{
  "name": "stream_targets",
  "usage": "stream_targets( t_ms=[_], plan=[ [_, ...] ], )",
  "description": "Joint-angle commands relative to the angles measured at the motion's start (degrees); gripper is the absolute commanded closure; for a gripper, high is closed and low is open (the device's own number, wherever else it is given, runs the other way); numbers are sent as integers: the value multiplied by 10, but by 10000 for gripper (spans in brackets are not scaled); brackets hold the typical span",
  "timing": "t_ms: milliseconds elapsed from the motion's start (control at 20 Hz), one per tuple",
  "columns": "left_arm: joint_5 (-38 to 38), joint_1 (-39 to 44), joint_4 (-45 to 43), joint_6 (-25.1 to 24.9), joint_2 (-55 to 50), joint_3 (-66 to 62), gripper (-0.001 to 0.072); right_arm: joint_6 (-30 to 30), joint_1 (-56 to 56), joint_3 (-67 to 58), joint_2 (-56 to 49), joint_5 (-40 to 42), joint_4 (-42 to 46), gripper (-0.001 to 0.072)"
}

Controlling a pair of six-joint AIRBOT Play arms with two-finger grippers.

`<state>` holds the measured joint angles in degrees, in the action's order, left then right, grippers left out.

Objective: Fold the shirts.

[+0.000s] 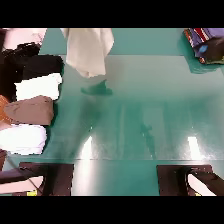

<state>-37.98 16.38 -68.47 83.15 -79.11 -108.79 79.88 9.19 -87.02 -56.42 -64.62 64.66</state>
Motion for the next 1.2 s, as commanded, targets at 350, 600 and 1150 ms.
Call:
stream_targets(
  t_ms=[350, 600, 1150],
  plan=[
    [-231, 269, -97, 11, 42, 55, 679, 1, 0, -140, 15, -54, 44, 698],
    [-234, 293, -104, 26, -21, 129, 166, 0, 0, -140, 15, -121, 43, 698],
    [-312, -42, -69, 39, -3, 327, 166, 1, 0, -139, 14, -151, 43, 698]
  ],
)
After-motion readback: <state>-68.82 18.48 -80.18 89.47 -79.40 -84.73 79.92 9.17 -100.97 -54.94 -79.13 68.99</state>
